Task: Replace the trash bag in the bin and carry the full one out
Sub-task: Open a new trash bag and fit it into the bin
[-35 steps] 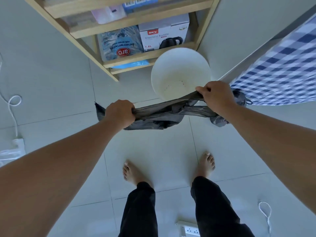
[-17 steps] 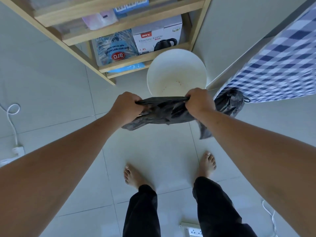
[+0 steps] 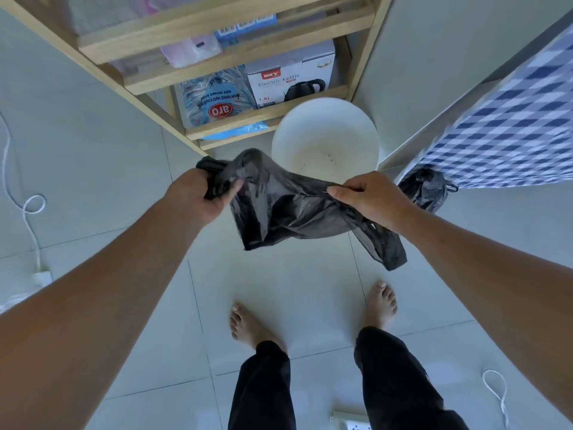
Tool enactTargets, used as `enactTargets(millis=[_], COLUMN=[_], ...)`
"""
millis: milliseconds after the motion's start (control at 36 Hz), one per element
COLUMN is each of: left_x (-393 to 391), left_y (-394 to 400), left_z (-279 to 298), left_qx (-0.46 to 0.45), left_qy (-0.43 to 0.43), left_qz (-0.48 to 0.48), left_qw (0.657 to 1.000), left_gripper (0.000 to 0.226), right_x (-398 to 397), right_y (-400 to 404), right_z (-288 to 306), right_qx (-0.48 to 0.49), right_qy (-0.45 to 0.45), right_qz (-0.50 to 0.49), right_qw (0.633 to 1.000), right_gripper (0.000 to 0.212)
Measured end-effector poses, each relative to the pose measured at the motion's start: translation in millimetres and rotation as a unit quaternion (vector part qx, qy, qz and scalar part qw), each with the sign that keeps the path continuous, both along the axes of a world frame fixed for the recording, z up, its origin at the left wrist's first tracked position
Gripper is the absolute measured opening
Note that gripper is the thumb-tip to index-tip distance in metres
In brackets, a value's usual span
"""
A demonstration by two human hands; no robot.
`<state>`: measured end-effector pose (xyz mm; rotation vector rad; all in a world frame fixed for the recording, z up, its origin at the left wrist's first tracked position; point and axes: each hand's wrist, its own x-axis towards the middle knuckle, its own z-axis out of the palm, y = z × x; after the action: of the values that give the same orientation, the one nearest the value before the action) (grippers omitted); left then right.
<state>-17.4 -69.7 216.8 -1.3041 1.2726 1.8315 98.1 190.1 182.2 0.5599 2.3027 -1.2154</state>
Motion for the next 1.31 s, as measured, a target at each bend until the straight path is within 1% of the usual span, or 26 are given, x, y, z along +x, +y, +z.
enactTargets(millis=[56, 83, 139, 167, 195, 250, 278, 306, 361, 417, 500, 556, 584, 639, 695, 751, 806, 890, 945, 1001, 1056, 1112, 1140, 1223, 1251, 1307], left_x=[-0.8, -0.9, 1.4, 3.7, 4.9, 6.1, 4.7, 2.7, 0.6, -0.6, 1.3, 5.8, 9.0, 14.6, 17.1, 15.6, 15.2, 20.1, 23.6, 25.7, 24.3, 21.4, 19.5, 12.6, 10.9, 6.7], left_y=[1.7, 3.1, 7.8, 11.4, 11.9, 12.9, 11.0, 8.6, 3.3, -3.9, -15.7, -17.3, -15.8, -9.3, 1.8, 13.5, 28.6, 49.4, 56.3, 58.3, 55.5, 49.2, 46.4, 39.7, 39.8, 41.6], left_z=[-0.9, -2.3, -0.7, 2.8, 3.0, 2.7, 0.7, -1.1, -0.7, -0.1, 1.7, 5.5, 6.7, 11.3, 16.5, 17.8, 20.0, 29.1, 29.6, 28.6, 23.1, 15.3, 11.2, -4.1, -10.5, -21.6], left_qx=[0.046, 0.044, -0.019, -0.08, -0.149, -0.268, -0.311, -0.333, -0.3, -0.218, -0.061, 0.016, 0.045, 0.086, 0.121, 0.142, 0.122, 0.087, 0.103, 0.108, 0.105, 0.101, 0.1, 0.05, 0.0, -0.105], left_qy=[-0.004, -0.004, 0.02, 0.042, 0.068, 0.115, 0.129, 0.132, 0.104, 0.046, -0.012, -0.015, -0.003, 0.016, 0.034, 0.064, 0.08, 0.095, 0.093, 0.075, 0.066, 0.073, 0.08, 0.109, 0.124, 0.151], left_qz=[0.013, -0.016, -0.115, -0.182, -0.259, -0.387, -0.408, -0.4, -0.342, -0.309, -0.316, -0.318, -0.307, -0.222, -0.102, 0.005, 0.05, -0.018, -0.076, -0.149, -0.232, -0.324, -0.377, -0.532, -0.561, -0.565], left_qw=[0.999, 0.999, 0.993, 0.979, 0.952, 0.875, 0.849, 0.844, 0.885, 0.925, 0.947, 0.948, 0.951, 0.971, 0.987, 0.988, 0.988, 0.992, 0.987, 0.98, 0.965, 0.938, 0.917, 0.838, 0.818, 0.805], left_gripper=[0.038, 0.035, 0.027, 0.027, 0.027, 0.023, 0.018, 0.013, 0.006, 0.008, 0.014, 0.027, 0.031, 0.023, 0.013, 0.015, 0.019, 0.024, 0.029, 0.03, 0.035, 0.044, 0.046, 0.053, 0.055, 0.049], right_x=[0.7, 1.0, 0.9, 0.9, 1.1, 1.8, 2.6, 3.4, 4.4, 6.5, 11.8, 14.7, 16.6, 20.8, 25.5, 31.0, 34.9, 38.8, 37.3, 33.5, 27.8, 20.4, 19.9, 18.9, 18.2, 18.7], right_y=[-1.3, -2.0, -2.7, -2.7, -2.1, 0.0, 1.6, 3.4, 8.3, 12.8, 21.5, 27.4, 29.1, 29.3, 27.1, 24.4, 23.4, 23.8, 27.2, 36.1, 46.7, 59.1, 63.9, 71.2, 72.6, 76.2], right_z=[-3.0, -3.2, -2.2, -0.8, -1.1, -3.3, -5.1, -6.2, -6.6, -5.1, -9.5, -12.3, -12.2, -11.6, -9.5, -11.2, -13.4, -14.6, -16.3, -19.8, -19.5, -11.8, -5.5, 4.8, 7.1, 8.8], right_qx=[0.025, 0.029, 0.014, 0.005, -0.001, -0.021, -0.042, -0.059, -0.051, -0.007, 0.022, -0.015, -0.032, -0.04, -0.014, 0.02, 0.064, 0.137, 0.129, 0.072, -0.017, -0.15, -0.163, -0.16, -0.152, -0.068], right_qy=[0.016, 0.022, 0.031, 0.036, 0.04, 0.039, 0.04, 0.044, 0.05, 0.049, 0.052, 0.052, 0.047, 0.034, 0.027, 0.021, 0.014, 0.01, -0.004, -0.037, -0.068, -0.065, -0.071, -0.09, -0.075, -0.025], right_qz=[-0.025, -0.04, -0.071, -0.087, -0.101, -0.132, -0.157, -0.187, -0.233, -0.258, -0.313, -0.36, -0.372, -0.342, -0.27, -0.223, -0.211, -0.209, -0.305, -0.426, -0.5, -0.578, -0.604, -0.623, -0.609, -0.55], right_qw=[0.999, 0.999, 0.997, 0.996, 0.994, 0.99, 0.986, 0.98, 0.97, 0.965, 0.948, 0.931, 0.927, 0.938, 0.962, 0.974, 0.975, 0.968, 0.944, 0.901, 0.863, 0.8, 0.777, 0.761, 0.775, 0.832], right_gripper=[0.055, 0.056, 0.059, 0.06, 0.06, 0.063, 0.066, 0.069, 0.067, 0.061, 0.063, 0.068, 0.064, 0.038, 0.014, 0.008, 0.009, 0.015, 0.024, 0.031, 0.031, 0.027, 0.026, 0.013, 0.011, 0.011])
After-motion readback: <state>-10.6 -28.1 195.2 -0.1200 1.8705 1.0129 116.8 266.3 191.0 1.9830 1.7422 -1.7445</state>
